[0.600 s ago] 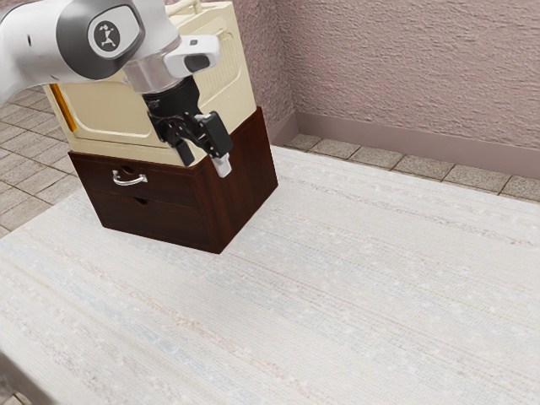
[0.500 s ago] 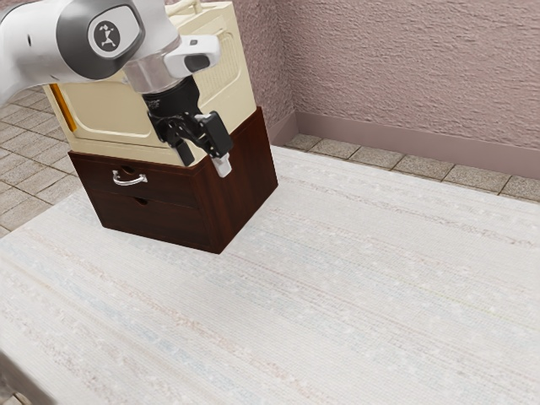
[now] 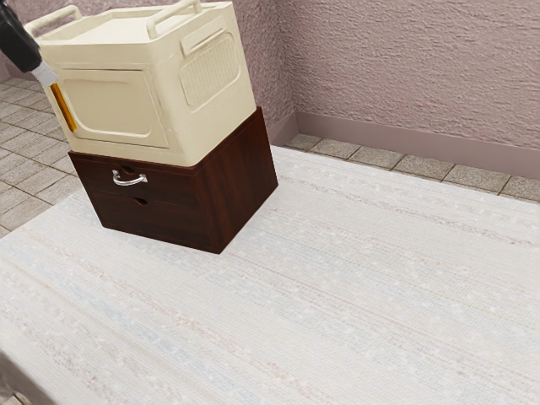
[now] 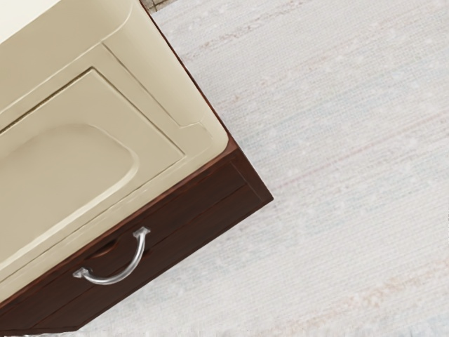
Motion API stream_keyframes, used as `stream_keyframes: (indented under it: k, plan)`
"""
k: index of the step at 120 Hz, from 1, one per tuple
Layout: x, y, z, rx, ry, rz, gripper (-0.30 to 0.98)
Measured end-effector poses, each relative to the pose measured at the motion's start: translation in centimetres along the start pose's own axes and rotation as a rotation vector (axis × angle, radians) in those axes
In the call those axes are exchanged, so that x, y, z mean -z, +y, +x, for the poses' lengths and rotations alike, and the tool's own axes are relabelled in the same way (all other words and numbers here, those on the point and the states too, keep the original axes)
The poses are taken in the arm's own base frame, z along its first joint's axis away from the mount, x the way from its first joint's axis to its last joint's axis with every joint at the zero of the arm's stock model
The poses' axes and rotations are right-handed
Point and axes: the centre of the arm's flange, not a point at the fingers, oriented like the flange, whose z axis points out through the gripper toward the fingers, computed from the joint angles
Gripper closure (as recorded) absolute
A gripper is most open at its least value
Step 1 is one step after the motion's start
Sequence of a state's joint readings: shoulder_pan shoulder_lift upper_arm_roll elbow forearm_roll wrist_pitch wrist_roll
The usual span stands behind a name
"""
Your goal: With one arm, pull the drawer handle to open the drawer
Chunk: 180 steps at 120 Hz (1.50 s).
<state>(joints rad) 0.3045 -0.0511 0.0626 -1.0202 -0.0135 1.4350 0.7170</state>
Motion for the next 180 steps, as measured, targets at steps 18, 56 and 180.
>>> stream_keyframes:
  k: [18,56,180]
  plan:
    - [-5.4,-4.0,-2.8,-0.148,-0.072,-0.091,0.00]
    - [-14.9,-8.4,-5.6,-0.387,-0.126,-0.228,0.00]
    - [-29.7,-10.2,-7.0,-0.857,-0.003,-0.004,0.32]
